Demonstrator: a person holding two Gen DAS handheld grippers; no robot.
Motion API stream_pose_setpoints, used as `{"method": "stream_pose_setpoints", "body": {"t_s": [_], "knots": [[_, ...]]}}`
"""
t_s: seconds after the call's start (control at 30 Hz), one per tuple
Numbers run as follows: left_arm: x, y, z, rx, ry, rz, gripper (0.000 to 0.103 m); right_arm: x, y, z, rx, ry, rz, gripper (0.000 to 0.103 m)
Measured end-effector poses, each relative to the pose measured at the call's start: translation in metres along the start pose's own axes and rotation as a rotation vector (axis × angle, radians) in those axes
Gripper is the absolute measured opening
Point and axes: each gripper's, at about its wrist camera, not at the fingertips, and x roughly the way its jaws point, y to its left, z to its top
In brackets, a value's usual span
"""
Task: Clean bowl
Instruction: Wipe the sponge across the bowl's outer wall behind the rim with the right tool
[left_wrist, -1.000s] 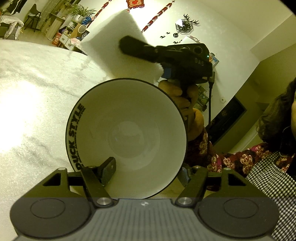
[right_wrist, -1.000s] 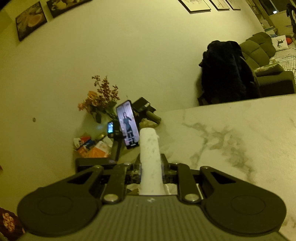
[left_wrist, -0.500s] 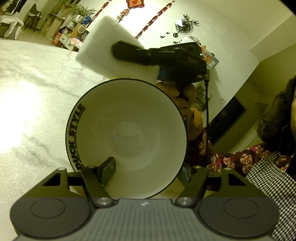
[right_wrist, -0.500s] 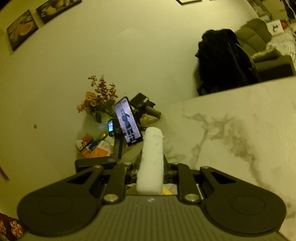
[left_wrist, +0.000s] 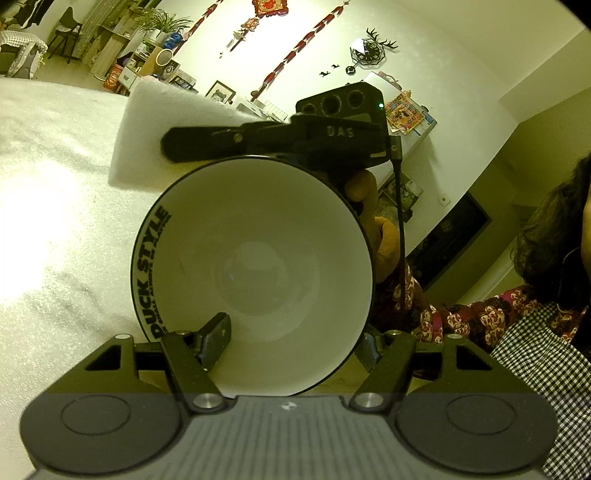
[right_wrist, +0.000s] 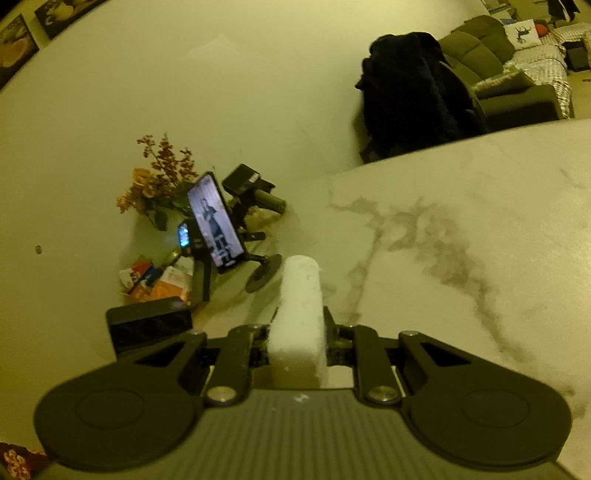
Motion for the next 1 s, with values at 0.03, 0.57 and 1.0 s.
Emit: {"method": "stream_pose_setpoints", "body": {"t_s": [0.03,0.57,1.0], "knots": [[0.000,0.000,0.000,0.000,0.001,-0.001,0.072,-0.001,0.001,0.000,-0.002,-0.002,0.007,0.018],[-0.002,0.002,0.000,-0.001,0.002,-0.008,0.074,-0.003,0.005,0.004,0.019,-0.013,0.077,0.018],[-0.011,-0.003,-0.006,0.022,-0.031,0.048,0.075,0.013,-0.013,-0.001,0.067,0.046,0.015,0.018]]}}
